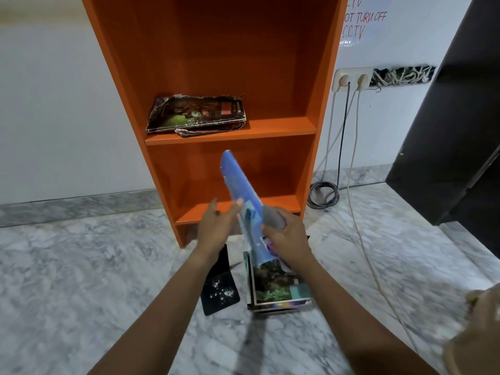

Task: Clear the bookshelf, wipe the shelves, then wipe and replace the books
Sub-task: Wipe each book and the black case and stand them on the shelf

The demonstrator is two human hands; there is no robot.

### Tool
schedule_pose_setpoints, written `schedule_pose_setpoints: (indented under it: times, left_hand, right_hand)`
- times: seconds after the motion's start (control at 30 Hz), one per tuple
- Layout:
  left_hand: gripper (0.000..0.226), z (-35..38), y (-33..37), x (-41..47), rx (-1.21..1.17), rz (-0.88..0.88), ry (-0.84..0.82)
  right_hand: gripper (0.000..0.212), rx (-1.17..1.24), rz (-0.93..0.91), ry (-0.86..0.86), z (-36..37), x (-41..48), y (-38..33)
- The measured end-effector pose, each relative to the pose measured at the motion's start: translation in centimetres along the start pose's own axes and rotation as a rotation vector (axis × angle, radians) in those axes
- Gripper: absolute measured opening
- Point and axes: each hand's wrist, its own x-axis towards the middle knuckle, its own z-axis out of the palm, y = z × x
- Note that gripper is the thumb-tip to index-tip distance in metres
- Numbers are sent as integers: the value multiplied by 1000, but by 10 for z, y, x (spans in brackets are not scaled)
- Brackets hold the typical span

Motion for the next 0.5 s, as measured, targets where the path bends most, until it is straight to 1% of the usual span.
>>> schedule_pose_setpoints:
  times: [0.03,0.07,0.1,0.13,0.17,0.2,0.27,0.3,0.33,0.4,0.43,0.47,0.5]
  left_hand:
    - [94,10,7,-1,-141,6,-124]
    - [78,16,12,0,-288,34,-185]
    - [62,20,18,-1,-383,56,-166]
    - [47,19,21,1,-422,81,-97]
    - [36,17,22,3,-408,95,-18]
    - [29,14,22,4,-383,93,38]
    - [26,9,19,7,-360,68,54]
    - [25,8,20,6,-363,62,26]
    - [25,8,20,3,-380,62,-21]
    - [24,9,17,-5,-411,47,-103]
    - [24,9,14,-9,-407,35,-135]
    - [25,8,10,-14,-392,28,-160]
    - [25,8,7,-17,-378,29,-181]
  right_hand:
    - [21,-165,-112,1,7,-2,-3]
    - [21,-314,-210,15,15,-6,-3]
    - [25,-425,-284,37,22,-13,-1]
    - [31,-486,-343,50,29,-20,1]
    - [36,-523,-393,37,34,-27,3]
    - [41,-551,-426,-5,39,-31,4]
    - [51,-545,-373,-118,45,-32,5]
    - [52,-492,-330,-117,45,-29,6]
    - [50,-426,-294,-61,46,-25,11]
    - [48,-320,-210,128,44,-16,18]
    - [48,-276,-145,192,41,-11,23]
    - [47,-243,-79,214,38,-5,33]
    - [45,-229,-6,187,34,1,41]
